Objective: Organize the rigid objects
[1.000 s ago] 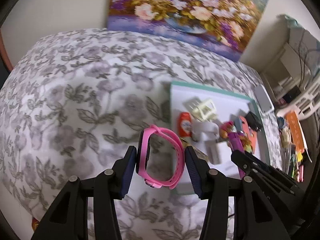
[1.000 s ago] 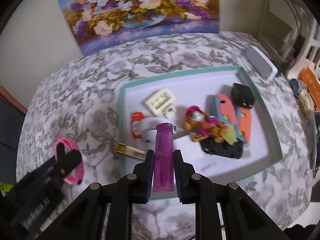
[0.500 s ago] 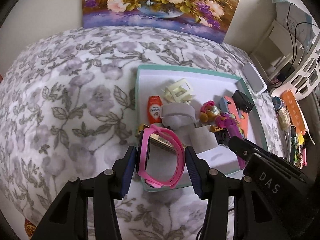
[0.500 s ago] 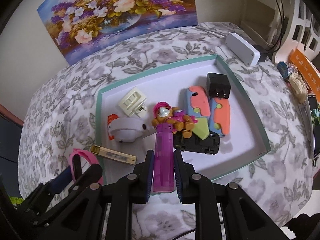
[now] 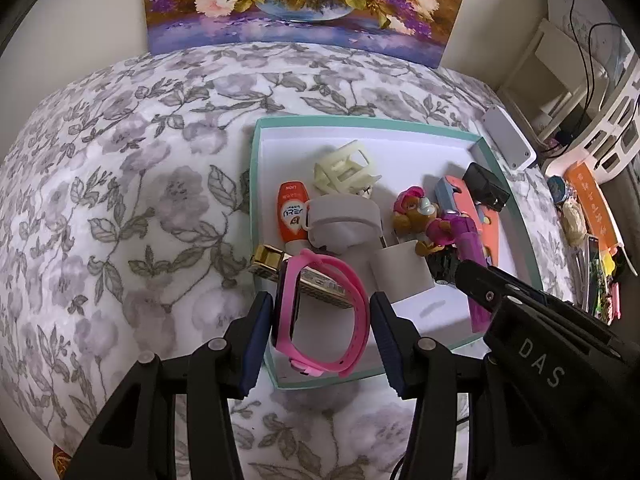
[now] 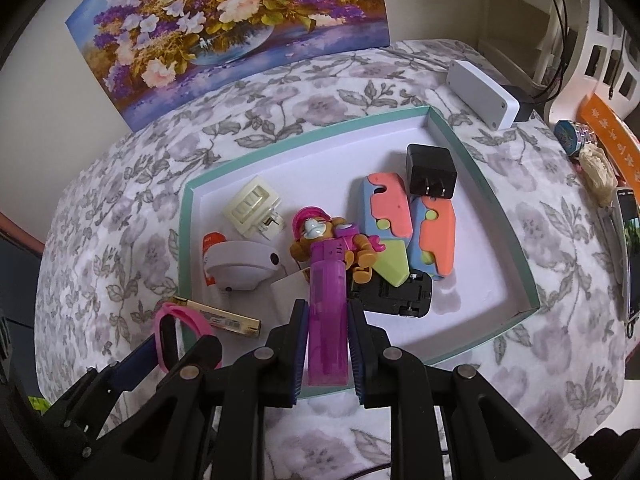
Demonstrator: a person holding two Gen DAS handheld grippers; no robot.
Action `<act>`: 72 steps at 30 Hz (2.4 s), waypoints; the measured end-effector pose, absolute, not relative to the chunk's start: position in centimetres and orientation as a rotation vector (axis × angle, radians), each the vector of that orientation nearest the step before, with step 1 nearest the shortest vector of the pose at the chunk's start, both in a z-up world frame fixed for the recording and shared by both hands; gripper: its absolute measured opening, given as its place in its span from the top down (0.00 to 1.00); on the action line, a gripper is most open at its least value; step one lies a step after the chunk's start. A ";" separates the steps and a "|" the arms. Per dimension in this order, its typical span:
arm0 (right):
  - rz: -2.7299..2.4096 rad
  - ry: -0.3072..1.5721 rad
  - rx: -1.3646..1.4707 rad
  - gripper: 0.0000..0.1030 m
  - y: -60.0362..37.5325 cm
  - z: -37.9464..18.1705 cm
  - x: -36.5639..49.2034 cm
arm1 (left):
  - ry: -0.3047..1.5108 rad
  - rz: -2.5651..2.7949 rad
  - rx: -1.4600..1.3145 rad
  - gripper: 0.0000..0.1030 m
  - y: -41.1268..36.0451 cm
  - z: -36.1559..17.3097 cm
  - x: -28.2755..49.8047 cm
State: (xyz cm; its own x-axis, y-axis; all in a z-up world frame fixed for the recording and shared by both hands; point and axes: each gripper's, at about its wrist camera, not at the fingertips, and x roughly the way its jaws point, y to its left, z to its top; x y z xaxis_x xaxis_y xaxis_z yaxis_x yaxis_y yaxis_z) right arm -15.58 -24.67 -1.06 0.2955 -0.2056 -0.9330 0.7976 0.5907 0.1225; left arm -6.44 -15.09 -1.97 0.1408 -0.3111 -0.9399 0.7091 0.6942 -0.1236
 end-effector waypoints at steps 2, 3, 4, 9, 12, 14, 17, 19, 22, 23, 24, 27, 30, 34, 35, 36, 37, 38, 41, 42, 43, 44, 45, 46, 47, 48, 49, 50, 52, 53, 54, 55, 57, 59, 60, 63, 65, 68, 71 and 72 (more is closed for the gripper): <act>-0.736 1.073 0.662 0.79 -24.7 -1.2 -15.5 | 1.223 -0.767 0.404 0.49 -15.2 -2.1 -6.5; -0.736 1.074 0.663 0.79 -24.7 -1.2 -15.5 | 1.225 -0.768 0.407 0.49 -15.2 -2.2 -6.6; -0.735 1.075 0.663 0.79 -24.7 -1.2 -15.5 | 1.226 -0.769 0.409 0.49 -15.3 -2.2 -6.6; -0.731 1.081 0.667 0.79 -24.8 -1.4 -15.4 | 1.237 -0.767 0.417 0.49 -15.3 -2.4 -6.6; -0.731 1.086 0.669 0.79 -24.8 -1.6 -15.4 | 1.251 -0.761 0.427 0.45 -15.4 -2.6 -6.6; -0.730 1.088 0.673 0.79 -24.8 -1.6 -15.4 | 1.259 -0.756 0.431 0.41 -15.5 -2.7 -6.6; -0.728 1.088 0.682 0.79 -24.9 -1.7 -15.4 | 1.257 -0.759 0.428 0.41 -15.5 -2.5 -6.6; -0.729 1.088 0.684 0.79 -24.9 -1.7 -15.4 | 1.256 -0.752 0.430 0.40 -15.4 -2.4 -6.6; -0.731 1.089 0.691 0.79 -25.0 -1.8 -15.4 | 1.261 -0.733 0.425 0.40 -15.2 -2.4 -6.3; -0.732 1.089 0.693 0.78 -25.0 -1.9 -15.4 | 1.261 -0.724 0.422 0.40 -15.1 -2.4 -6.1; -0.733 1.090 0.695 0.78 -25.0 -1.9 -15.5 | 1.260 -0.714 0.419 0.40 -15.0 -2.4 -5.9; -0.739 1.090 0.702 0.69 -25.1 -2.0 -15.5 | 1.259 -0.677 0.396 0.40 -14.4 -2.3 -5.2; -0.747 1.088 0.708 0.53 -25.2 -2.0 -15.6 | 1.265 -0.618 0.366 0.40 -13.4 -2.2 -4.0; -0.751 1.081 0.713 0.47 -25.2 -2.0 -15.7 | 1.276 -0.537 0.326 0.30 -12.0 -2.3 -2.3; -0.751 1.082 0.711 0.46 -25.2 -2.0 -15.7 | 1.276 -0.524 0.320 0.27 -11.7 -2.3 -2.0; -0.750 1.085 0.707 0.42 -25.2 -2.0 -15.6 | 1.276 -0.503 0.310 0.27 -11.3 -2.3 -1.6; -0.749 1.089 0.702 0.41 -25.2 -2.0 -15.5 | 1.278 -0.488 0.304 0.27 -11.0 -2.4 -1.2; -0.747 1.093 0.697 0.38 -25.2 -2.1 -15.5 | 1.281 -0.471 0.299 0.27 -10.7 -2.5 -0.9; -0.741 1.099 0.683 0.30 -25.0 -2.1 -15.3 | 1.298 -0.428 0.283 0.26 -9.7 -3.0 0.3; -0.740 1.098 0.678 0.28 -25.0 -2.1 -15.2 | 1.306 -0.409 0.273 0.22 -9.2 -3.2 0.8; -0.741 1.098 0.674 0.27 -24.9 -2.1 -15.2 | 1.310 -0.396 0.267 0.18 -8.9 -3.4 1.1; -0.742 1.098 0.670 0.25 -24.9 -2.1 -15.2 | 1.314 -0.383 0.258 0.17 -8.5 -3.5 1.4; -0.742 1.098 0.666 0.20 -24.9 -2.1 -15.2 | 1.317 -0.371 0.250 0.16 -8.2 -3.7 1.7; -0.743 1.098 0.662 0.16 -24.8 -2.1 -15.1 | 1.323 -0.357 0.239 0.16 -7.7 -3.8 2.1; -0.743 1.097 0.657 0.10 -24.8 -2.1 -15.1 | 1.324 -0.352 0.234 0.16 -7.5 -3.8 2.3; -0.743 1.097 0.654 0.04 -24.7 -2.1 -15.1 | 1.324 -0.344 0.229 0.14 -7.2 -3.8 2.5; -0.742 1.096 0.648 0.01 -24.7 -2.1 -15.0 | 1.321 -0.336 0.225 0.11 -6.9 -3.9 2.7; -0.742 1.094 0.643 0.00 -24.6 -2.1 -15.0 | 1.317 -0.331 0.226 0.05 -6.8 -3.8 2.7; -0.740 1.087 0.626 0.00 -24.3 -1.9 -14.9 | 1.299 -0.319 0.238 0.04 -6.6 -3.8 2.8; -0.740 1.084 0.616 0.00 -24.2 -1.9 -14.9 | 1.289 -0.317 0.249 0.04 -6.5 -3.7 2.8; -0.740 1.083 0.609 0.00 -24.1 -1.8 -14.8 | 1.285 -0.320 0.256 0.04 -6.5 -3.6 2.8; -0.740 1.084 0.602 0.00 -23.9 -1.8 -14.8 | 1.278 -0.328 0.265 0.04 -6.4 -3.4 2.7; -0.740 1.085 0.594 0.00 -23.6 -1.7 -14.7 | 1.269 -0.346 0.274 0.04 -6.3 -3.2 2.6; -0.736 1.089 0.585 0.00 -23.1 -1.7 -14.7 | 1.259 -0.366 0.303 0.04 -6.2 -2.9 2.2; -0.735 1.091 0.580 0.00 -22.8 -1.6 -14.7 | 1.254 -0.371 0.316 0.04 -6.2 -2.7 2.0; -0.733 1.092 0.555 0.00 -21.8 -1.4 -14.7 | 1.226 -0.383 0.360 0.04 -5.9 -2.2 1.4; -0.727 1.095 0.543 0.00 -21.2 -1.3 -14.8 | 1.225 -0.394 0.360 0.04 -5.6 -2.0 1.1; -0.723 1.099 0.523 0.00 -20.3 -1.1 -15.1 | 1.226 -0.421 0.361 0.04 -5.1 -1.6 0.4; -0.724 1.094 0.510 0.00 -19.6 -0.8 -15.6 | 1.211 -0.426 0.389 0.04 -4.9 -1.2 -0.3; -0.720 1.091 0.508 0.00 -19.3 -0.7 -15.7 | 1.212 -0.428 0.389 0.04 -4.8 -1.0 -0.5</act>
